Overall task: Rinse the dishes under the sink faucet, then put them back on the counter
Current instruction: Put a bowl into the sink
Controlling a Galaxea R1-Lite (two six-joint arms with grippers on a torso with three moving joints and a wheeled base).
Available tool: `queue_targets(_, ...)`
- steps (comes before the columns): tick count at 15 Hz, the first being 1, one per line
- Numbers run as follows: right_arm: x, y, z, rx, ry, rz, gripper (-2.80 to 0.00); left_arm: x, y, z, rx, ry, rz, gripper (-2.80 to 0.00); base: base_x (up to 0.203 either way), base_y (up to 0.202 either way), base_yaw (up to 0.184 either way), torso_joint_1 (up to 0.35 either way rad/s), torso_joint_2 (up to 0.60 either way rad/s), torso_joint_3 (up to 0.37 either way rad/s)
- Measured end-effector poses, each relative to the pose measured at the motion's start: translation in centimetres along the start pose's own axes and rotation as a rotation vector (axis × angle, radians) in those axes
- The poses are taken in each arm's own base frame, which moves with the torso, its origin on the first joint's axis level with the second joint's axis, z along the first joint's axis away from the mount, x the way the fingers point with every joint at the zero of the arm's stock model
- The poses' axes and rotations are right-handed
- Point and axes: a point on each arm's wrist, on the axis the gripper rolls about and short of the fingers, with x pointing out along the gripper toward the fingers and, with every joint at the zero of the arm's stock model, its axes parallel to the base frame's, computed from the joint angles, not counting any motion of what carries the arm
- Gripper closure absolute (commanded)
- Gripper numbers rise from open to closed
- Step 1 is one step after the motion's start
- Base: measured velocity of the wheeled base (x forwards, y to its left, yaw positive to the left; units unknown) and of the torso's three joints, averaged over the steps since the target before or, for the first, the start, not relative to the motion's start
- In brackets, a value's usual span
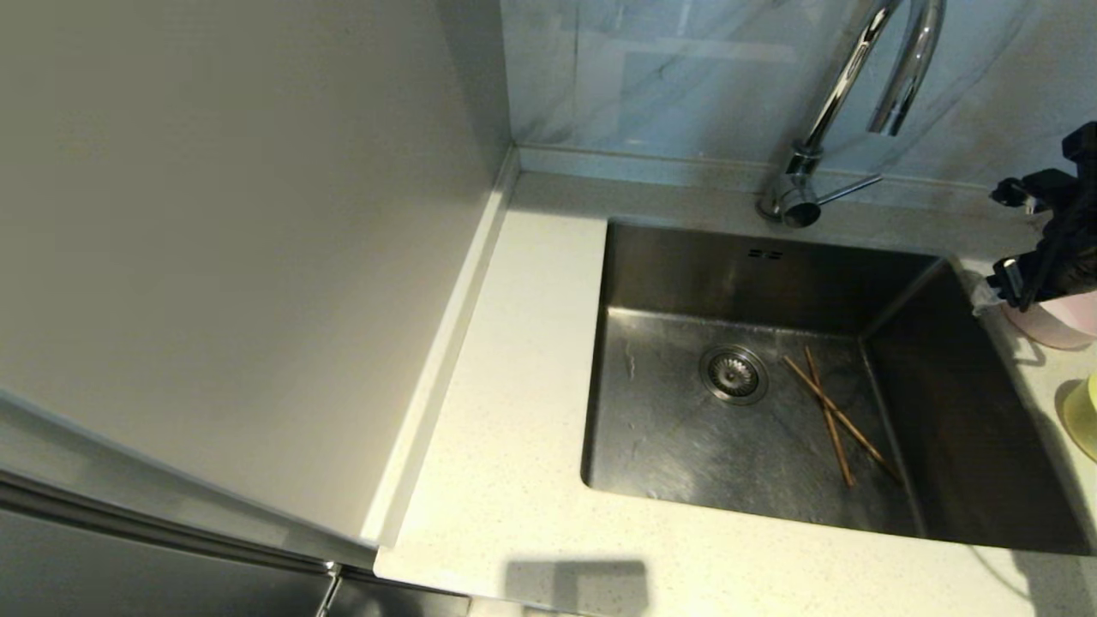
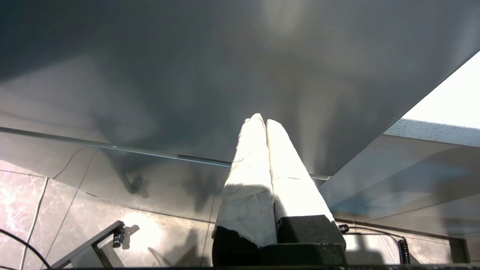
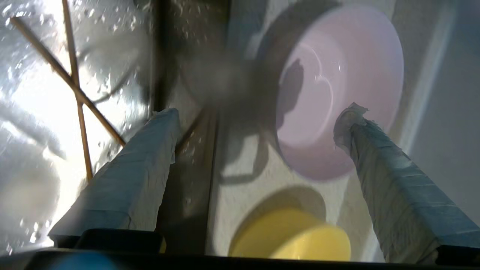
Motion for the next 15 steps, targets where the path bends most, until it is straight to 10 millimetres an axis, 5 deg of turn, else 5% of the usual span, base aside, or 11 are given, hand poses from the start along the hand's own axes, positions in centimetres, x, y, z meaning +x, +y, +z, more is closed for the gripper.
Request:
queue_targets(5, 3.4, -0.1, 0.0, 0.007, 0.029, -0.013, -2.8, 0.0, 0.0, 0.0, 0.0, 0.0, 0.0, 0.0, 0.0, 0.0, 0.0, 0.0, 0.0, 0.0)
queue_targets(6, 3.9, -0.2, -0.1, 0.009, 0.035, -0.017, -2.25, 0.0, 0.0, 0.0, 0.0, 0.0, 0.0, 0.0, 0.0, 0.0, 0.0, 0.0, 0.0, 0.0)
queue_targets(7, 4.3, -0.3, -0.2, 0.01, 0.04, -0.017, 0.0, 0.0, 0.0, 0.0, 0.0, 0.0, 0.0, 0.0, 0.0, 0.0, 0.0, 0.0, 0.0, 0.0)
queue_targets(15, 3.5, -0.8, 0.2, 0.013, 0.015, -0.023, 0.0, 0.0, 0.0, 0.0, 0.0, 0.0, 0.0, 0.0, 0.0, 0.0, 0.0, 0.0, 0.0, 0.0)
